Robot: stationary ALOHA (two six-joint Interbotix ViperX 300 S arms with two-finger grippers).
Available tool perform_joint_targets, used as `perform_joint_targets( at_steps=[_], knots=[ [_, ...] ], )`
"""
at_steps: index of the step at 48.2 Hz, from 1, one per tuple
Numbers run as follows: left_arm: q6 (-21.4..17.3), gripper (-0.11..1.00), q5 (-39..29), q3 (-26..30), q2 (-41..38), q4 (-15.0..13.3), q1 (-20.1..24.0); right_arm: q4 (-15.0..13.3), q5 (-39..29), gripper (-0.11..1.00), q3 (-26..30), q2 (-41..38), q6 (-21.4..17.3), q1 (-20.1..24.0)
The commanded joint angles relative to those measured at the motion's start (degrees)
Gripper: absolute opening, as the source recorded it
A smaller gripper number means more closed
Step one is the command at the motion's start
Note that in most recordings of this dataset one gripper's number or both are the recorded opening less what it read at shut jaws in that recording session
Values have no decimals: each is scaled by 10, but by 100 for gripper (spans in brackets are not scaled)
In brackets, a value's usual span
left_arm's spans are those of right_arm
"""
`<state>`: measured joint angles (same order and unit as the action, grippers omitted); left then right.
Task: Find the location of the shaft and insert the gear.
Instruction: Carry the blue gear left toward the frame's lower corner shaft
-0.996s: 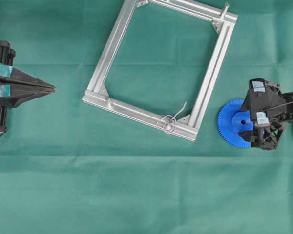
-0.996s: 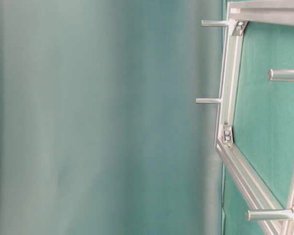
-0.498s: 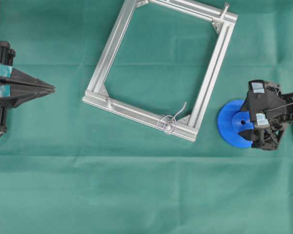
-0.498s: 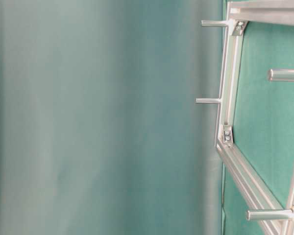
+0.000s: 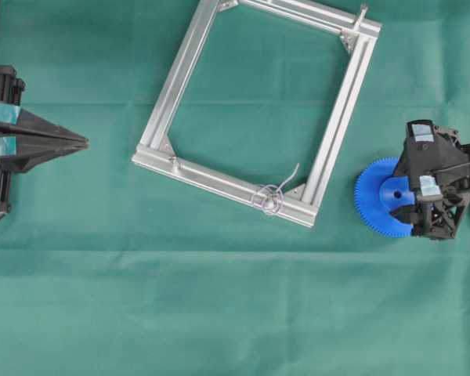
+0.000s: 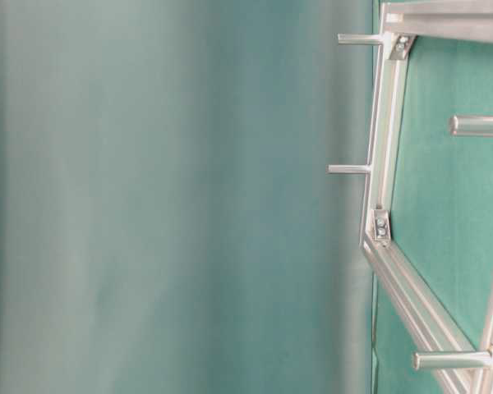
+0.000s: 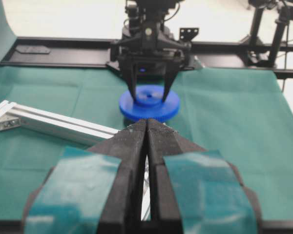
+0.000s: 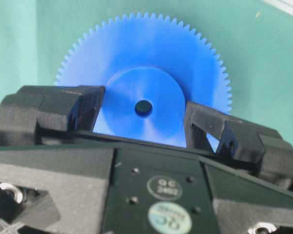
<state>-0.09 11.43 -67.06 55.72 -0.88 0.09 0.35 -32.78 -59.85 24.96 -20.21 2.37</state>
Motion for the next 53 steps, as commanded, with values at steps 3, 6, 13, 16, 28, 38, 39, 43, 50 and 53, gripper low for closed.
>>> perform_joint_targets(
  at_steps=[3, 6, 13, 16, 28, 38, 39, 43, 50, 53],
  knots=[
    [1, 0, 2, 14, -5, -1, 0, -7, -26, 69, 34, 25, -1, -1],
    [1, 0, 2, 14, -5, -1, 0, -10, -40, 69, 44, 28, -1, -1],
    [2, 0, 2, 14, -5, -1, 0, -18, -77, 69, 75, 31, -1, -1],
    [2, 0, 2, 14, -5, -1, 0, -24, -92, 69, 87, 31, -1, -1],
    [3, 0, 1, 14, -5, -2, 0, -31, -107, 69, 120, 30, -2, -1],
    [4, 0, -4, 14, -5, -2, 0, -29, -107, 69, 153, 11, -6, -1],
    [4, 0, -4, 14, -5, -2, 0, -30, -107, 69, 156, 7, -8, -1],
    [4, 0, -5, 14, -5, -2, 0, -30, -107, 69, 176, -12, -12, -1],
    [4, 0, -5, 15, -5, -2, 0, -31, -111, 69, 213, -52, -12, -1],
    [4, 0, -5, 16, -4, -3, 0, -31, -111, 69, 228, -69, -12, -1]
  ],
)
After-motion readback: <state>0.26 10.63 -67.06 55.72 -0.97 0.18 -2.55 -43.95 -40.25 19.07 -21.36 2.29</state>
